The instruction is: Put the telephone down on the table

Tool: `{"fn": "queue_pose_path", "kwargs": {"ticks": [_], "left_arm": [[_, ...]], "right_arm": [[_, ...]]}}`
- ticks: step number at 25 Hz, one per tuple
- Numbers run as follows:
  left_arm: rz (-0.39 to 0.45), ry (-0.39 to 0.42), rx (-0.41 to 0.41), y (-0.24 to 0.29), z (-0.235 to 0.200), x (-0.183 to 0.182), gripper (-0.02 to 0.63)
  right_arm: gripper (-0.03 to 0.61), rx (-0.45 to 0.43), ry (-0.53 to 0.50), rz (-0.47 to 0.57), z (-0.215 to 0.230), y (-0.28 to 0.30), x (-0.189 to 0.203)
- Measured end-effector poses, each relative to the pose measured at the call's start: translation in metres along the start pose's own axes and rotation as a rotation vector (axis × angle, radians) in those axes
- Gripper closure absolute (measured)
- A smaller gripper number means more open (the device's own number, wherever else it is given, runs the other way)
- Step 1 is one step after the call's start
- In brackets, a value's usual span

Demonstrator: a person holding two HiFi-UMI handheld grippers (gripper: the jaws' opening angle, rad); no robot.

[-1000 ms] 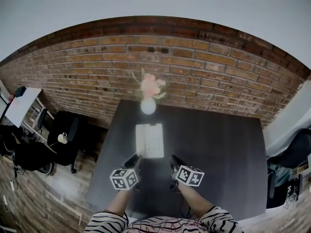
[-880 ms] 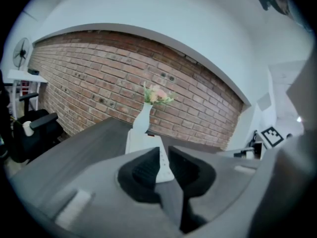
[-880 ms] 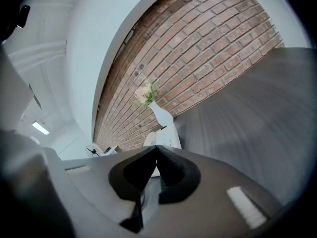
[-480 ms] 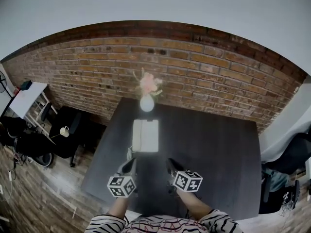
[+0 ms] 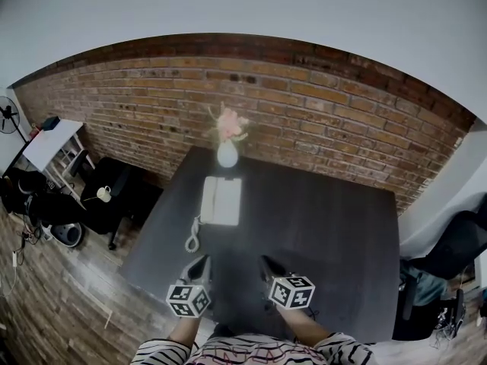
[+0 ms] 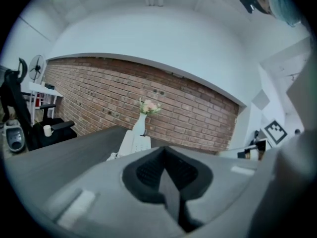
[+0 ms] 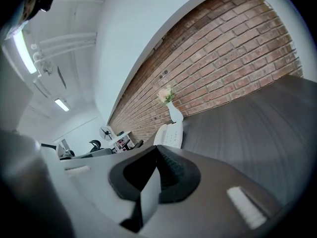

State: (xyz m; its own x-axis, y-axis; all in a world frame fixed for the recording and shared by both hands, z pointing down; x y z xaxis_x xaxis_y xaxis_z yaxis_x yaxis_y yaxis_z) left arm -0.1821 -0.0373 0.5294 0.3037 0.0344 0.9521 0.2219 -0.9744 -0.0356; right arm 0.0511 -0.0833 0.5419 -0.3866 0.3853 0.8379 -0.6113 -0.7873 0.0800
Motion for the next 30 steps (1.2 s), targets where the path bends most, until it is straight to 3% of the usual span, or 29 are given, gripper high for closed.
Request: {"fn": "queue_pose_path", "kwargs": {"ticks": [14, 30], "left_arm": [[0.028, 0.041, -0.085, -0.079, 0.078, 0.023, 0.612], [0.049, 0.023, -0.153, -0.124, 0.095, 0.035, 0.612]], "right_arm": [[0.578, -0.061, -0.050, -0.046, 0.012, -0.099, 0.009], [0.578, -0.100, -0.021, -0.080, 0.006, -0.123, 0.025]]}}
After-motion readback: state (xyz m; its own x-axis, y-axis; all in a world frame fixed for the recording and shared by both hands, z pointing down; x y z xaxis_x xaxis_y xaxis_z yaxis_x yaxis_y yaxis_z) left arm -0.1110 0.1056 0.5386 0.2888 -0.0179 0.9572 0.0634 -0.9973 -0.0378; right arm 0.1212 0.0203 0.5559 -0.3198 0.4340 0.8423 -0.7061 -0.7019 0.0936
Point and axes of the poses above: the fingertips, and each gripper's own axes: y forward along the fingers, z to its right, x out of its underside, the point moved 8 cm from there along -y, backward along the fingers, and after that the axes turned 13 degrees about z, right-handed, at the moved point
